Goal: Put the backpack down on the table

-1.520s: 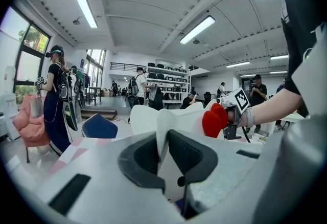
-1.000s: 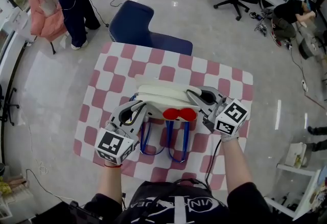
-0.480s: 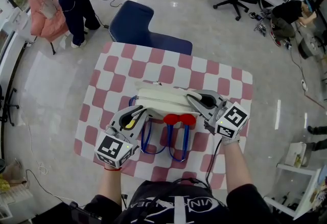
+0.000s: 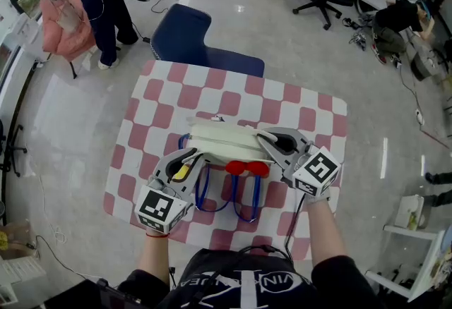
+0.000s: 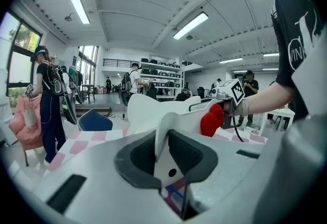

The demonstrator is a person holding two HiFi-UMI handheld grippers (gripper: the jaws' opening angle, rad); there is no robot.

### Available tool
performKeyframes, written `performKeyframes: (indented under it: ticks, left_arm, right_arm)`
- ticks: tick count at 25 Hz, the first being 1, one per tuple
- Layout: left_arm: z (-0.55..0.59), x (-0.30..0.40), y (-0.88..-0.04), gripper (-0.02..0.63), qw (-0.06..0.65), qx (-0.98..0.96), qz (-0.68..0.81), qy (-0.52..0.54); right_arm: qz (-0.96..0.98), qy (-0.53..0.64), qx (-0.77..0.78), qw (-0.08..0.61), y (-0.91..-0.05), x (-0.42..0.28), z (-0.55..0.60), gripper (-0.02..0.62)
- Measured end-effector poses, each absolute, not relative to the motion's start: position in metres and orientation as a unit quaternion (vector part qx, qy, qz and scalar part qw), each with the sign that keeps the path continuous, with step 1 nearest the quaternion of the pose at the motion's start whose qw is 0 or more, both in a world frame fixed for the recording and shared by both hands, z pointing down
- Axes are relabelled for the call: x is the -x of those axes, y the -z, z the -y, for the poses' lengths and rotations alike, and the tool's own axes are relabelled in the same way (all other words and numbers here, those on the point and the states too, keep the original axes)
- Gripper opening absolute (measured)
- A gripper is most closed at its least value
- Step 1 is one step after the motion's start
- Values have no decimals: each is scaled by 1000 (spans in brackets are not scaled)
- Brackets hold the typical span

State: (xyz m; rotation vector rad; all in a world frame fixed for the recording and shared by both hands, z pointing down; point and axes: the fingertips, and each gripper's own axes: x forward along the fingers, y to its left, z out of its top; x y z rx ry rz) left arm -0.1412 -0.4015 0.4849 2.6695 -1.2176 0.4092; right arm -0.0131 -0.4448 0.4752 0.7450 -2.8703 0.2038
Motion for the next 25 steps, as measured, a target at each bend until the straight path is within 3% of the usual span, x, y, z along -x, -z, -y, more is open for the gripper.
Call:
performKeyframes:
  ticks: [11, 25]
  left_arm:
    - [403, 147, -489, 72, 80, -878, 446, -153]
    - [387, 157, -463, 94, 27, -850, 493, -184]
  right_arm:
    - [942, -37, -305, 132, -478, 8, 450, 35]
    - [922, 1, -372, 106, -438, -14, 429, 41]
